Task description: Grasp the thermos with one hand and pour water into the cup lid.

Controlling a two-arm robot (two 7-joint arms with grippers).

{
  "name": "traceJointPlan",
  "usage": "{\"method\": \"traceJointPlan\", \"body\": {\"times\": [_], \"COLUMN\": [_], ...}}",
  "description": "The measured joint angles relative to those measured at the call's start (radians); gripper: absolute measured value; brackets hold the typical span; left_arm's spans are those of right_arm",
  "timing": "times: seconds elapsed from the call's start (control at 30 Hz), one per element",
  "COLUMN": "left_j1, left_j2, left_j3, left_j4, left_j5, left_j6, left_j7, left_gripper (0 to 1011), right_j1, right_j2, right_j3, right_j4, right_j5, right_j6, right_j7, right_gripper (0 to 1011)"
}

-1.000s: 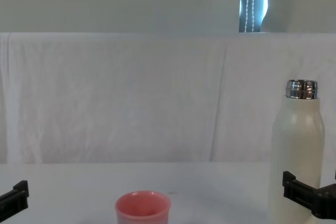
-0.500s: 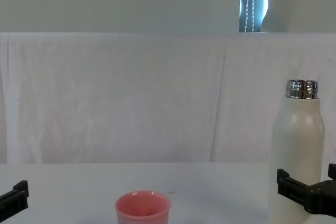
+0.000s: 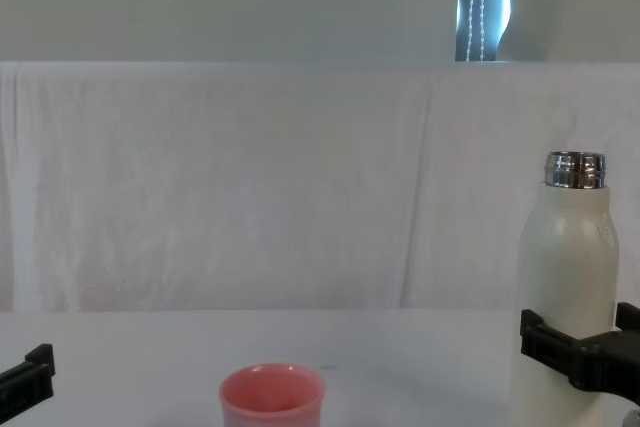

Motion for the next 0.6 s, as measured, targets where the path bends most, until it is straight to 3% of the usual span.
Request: {"method": "traceJointPlan", "body": {"times": [0.6], "left_j1": [0.0], "left_j2": [0.0], "left_j3": [0.0], "left_j4": [0.0], "left_j5": [0.0], "left_j6": [0.0], "left_j7": [0.0], "left_gripper": [1001], "right_j1": [0.051], "right_j2": [-0.011], "right_j3": [0.01], "right_j4": [0.047], "right_j5": [0.021], "right_j6": [0.001], "right_j7": [0.007], "right_gripper": [1002]}}
